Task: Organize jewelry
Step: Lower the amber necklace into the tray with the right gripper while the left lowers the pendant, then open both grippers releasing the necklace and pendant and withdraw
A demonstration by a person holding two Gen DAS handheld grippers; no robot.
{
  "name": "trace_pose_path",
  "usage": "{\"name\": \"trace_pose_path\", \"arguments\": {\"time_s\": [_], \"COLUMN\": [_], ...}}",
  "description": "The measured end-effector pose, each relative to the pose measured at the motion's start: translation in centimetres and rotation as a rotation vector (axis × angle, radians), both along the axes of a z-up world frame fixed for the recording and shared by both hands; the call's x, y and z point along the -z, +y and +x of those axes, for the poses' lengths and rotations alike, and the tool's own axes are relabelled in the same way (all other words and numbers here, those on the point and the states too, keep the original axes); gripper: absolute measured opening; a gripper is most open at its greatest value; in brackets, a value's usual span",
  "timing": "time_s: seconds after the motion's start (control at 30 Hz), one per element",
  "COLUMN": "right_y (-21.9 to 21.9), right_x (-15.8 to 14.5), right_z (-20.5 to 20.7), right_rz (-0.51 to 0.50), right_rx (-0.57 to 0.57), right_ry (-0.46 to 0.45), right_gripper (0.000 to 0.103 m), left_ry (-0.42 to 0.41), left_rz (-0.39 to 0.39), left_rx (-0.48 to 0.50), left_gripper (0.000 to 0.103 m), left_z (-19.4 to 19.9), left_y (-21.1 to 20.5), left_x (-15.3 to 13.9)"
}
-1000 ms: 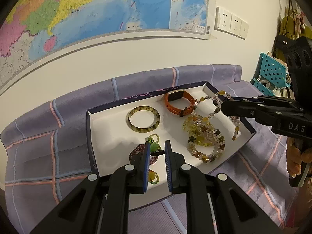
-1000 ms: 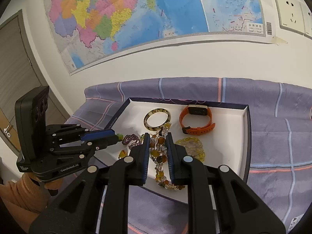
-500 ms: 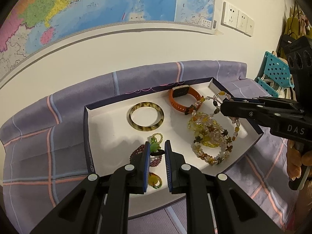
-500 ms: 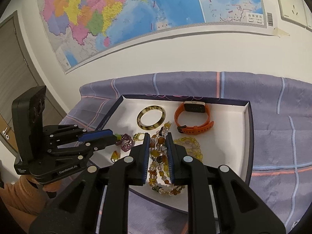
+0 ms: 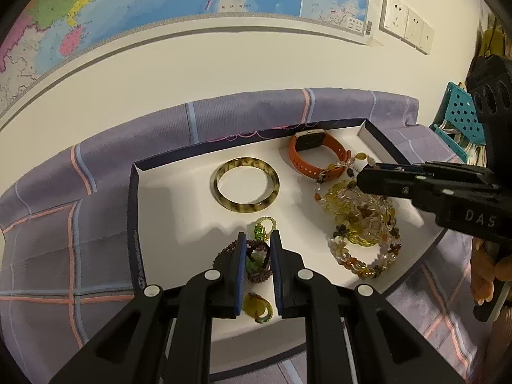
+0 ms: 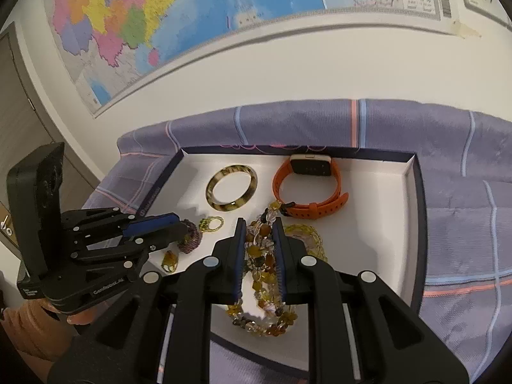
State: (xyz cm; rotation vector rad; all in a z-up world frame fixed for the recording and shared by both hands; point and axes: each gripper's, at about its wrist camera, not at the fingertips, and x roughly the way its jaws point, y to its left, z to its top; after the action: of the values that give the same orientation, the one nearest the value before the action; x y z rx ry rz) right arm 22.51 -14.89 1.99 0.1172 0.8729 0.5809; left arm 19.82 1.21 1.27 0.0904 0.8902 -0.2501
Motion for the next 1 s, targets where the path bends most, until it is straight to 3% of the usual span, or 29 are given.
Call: {"name": "trace_pose_path", "arguments": {"time_s": [0.33, 0.53, 0.6, 0.67, 0.73, 0.8, 0.87, 1.0], "right_y": [-0.1, -0.4, -0.6, -0.8, -0.9, -0.9, -1.0, -1.0], "right_x": [1.7, 2.3, 2.3, 2.0, 1.7, 1.2, 0.8, 0.0], "right_z": [0.7, 0.8, 0.7, 0.4, 0.0, -0.8, -1.4, -3.0], "right_rz": [-0.016, -0.039, -0.037, -0.044, -0.053, -0.064, -0.067, -0.076], "right_rx": [0.021, 0.063, 0.07, 0.084, 0.091, 0.094, 0.093, 0.097], "right_ry": [0.039, 0.05, 0.051, 0.04, 0.02, -0.007, -0.026, -0.069], "right_gripper": [0.017, 0.023, 0.024, 0.034, 0.045, 0.047, 0.054, 0.064], "left_ry": [0.019, 0.026, 0.025, 0.016, 0.011, 0.004, -0.017, -0.056], "left_rz": [0.005, 0.011, 0.006, 0.012, 0.012, 0.012, 0.018, 0.017], "left_rx": [-0.013, -0.012, -0.011, -0.019, -0.018, -0.019, -0.025, -0.022], "left_gripper": [0.014, 0.018, 0.026, 0.038, 0.039, 0.041, 0.054, 0.065], "left_z": [1.1, 1.3, 1.2, 1.1, 0.9, 0.6, -0.1, -1.6], "left_y": [-0.1, -0.1, -0.1, 0.0, 0.0, 0.0, 0.1, 0.1], "left_x": [0.8, 1.3, 1.2, 1.2, 1.1, 0.9, 0.5, -0.4]}}
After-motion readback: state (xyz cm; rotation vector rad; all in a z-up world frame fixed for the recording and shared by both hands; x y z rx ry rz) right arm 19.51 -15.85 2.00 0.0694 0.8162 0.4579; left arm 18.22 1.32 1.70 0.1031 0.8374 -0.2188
